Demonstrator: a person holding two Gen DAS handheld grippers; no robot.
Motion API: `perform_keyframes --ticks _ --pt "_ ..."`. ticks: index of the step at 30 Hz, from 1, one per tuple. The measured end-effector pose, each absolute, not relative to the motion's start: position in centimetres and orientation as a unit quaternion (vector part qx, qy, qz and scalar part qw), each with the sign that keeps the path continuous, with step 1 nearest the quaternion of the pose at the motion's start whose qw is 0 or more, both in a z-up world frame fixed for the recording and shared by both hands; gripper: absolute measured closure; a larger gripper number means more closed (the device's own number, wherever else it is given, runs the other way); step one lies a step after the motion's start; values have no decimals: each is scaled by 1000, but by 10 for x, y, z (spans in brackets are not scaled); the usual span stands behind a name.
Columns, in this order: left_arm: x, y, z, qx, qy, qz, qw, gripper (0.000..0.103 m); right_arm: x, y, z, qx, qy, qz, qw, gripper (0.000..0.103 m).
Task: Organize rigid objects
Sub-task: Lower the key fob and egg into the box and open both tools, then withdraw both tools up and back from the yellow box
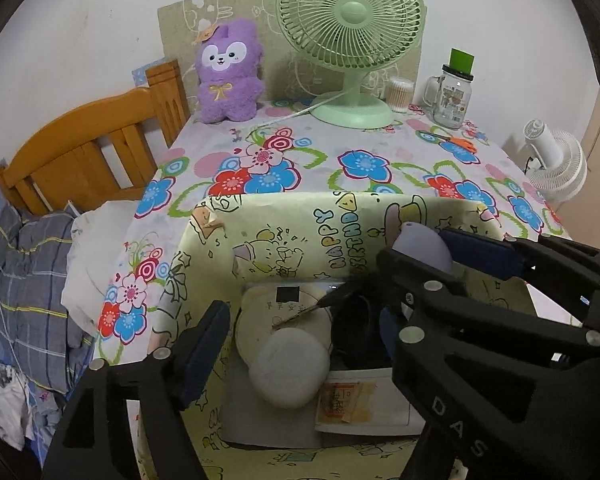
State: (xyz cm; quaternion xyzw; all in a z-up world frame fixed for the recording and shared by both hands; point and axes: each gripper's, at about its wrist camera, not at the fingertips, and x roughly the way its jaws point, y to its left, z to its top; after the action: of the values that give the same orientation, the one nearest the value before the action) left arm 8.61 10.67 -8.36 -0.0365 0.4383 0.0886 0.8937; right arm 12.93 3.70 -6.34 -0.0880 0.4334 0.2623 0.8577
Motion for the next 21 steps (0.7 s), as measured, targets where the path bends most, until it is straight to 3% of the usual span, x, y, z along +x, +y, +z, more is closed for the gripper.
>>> perform_keyframes --ticks 2,5,8,21 --pt "87 107 -84 -36 441 91 892 21 129 37 -62 -88 431 264 859 57" --pt "87 107 -84 -41 442 90 892 19 126 35 -60 -86 424 261 863 38" --pt "85 104 -83 -36 440 89 893 17 121 31 -56 -89 408 255 872 30" --pt "68 70 -69 -11 423 74 903 4 98 -6 -42 -79 388 224 890 22"
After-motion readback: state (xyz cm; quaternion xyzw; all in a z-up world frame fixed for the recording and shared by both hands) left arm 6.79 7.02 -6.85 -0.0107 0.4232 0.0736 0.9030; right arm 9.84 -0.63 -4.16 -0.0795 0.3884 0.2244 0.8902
